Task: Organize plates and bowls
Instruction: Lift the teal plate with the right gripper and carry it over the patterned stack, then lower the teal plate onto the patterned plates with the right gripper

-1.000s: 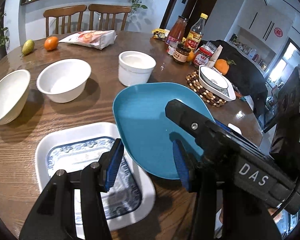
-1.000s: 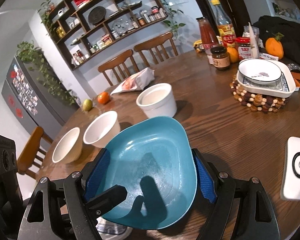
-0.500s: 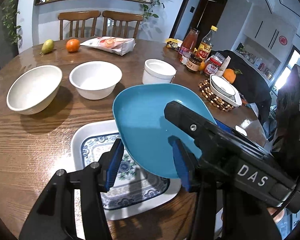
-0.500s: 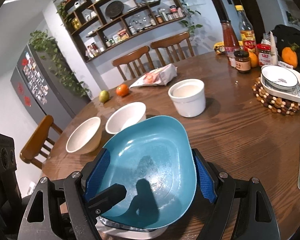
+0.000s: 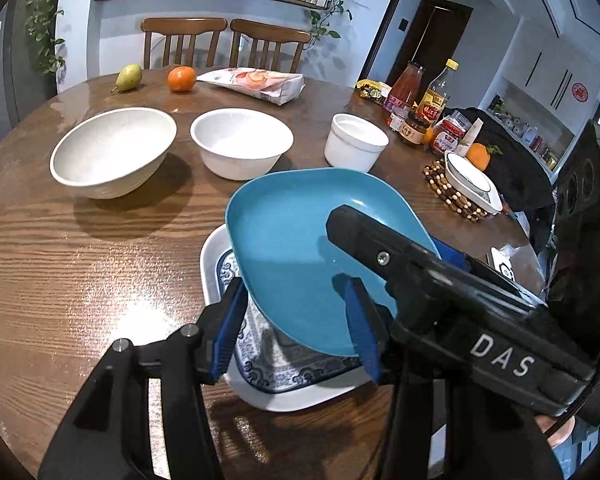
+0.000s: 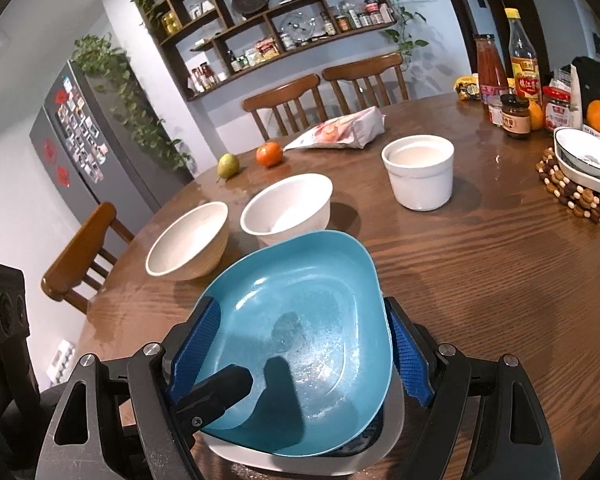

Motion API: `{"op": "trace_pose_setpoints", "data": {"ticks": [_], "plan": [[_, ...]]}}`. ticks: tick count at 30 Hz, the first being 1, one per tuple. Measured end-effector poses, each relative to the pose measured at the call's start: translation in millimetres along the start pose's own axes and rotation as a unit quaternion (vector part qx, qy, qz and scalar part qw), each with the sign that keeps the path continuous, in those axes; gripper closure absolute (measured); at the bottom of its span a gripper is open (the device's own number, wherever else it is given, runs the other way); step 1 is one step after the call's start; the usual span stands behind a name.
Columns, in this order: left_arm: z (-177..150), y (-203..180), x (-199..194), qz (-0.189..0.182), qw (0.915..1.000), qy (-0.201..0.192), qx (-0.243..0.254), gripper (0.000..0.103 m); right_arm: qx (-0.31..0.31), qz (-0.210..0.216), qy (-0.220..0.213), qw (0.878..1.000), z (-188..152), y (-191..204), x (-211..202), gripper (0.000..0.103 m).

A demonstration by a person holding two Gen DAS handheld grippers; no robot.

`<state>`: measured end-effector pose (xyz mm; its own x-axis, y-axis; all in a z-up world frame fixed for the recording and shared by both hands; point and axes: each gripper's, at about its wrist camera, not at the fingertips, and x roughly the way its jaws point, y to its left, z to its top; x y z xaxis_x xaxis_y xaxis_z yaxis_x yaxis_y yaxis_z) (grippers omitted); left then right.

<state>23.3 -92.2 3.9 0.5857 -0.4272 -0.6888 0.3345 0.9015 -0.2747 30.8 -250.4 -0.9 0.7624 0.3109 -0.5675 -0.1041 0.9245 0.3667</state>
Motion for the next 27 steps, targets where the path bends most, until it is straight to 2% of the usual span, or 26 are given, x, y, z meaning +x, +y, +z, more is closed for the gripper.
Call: {"op": "trace_pose_setpoints", "data": {"ticks": [15,27], "plan": [[-9.1,10.8,14.0,0.012,0.9992,0.039,-0.002,0.054,0.011,-0.003,0.033,0.999,-13.7,-1.4,16.9,0.02],[-13.6,7.0,21.4,0.008,0.9983,0.056,0.01,0.054,0.02,-0.017,0.037,0.999,-21.4,-5.0,19.4,0.02]]}}
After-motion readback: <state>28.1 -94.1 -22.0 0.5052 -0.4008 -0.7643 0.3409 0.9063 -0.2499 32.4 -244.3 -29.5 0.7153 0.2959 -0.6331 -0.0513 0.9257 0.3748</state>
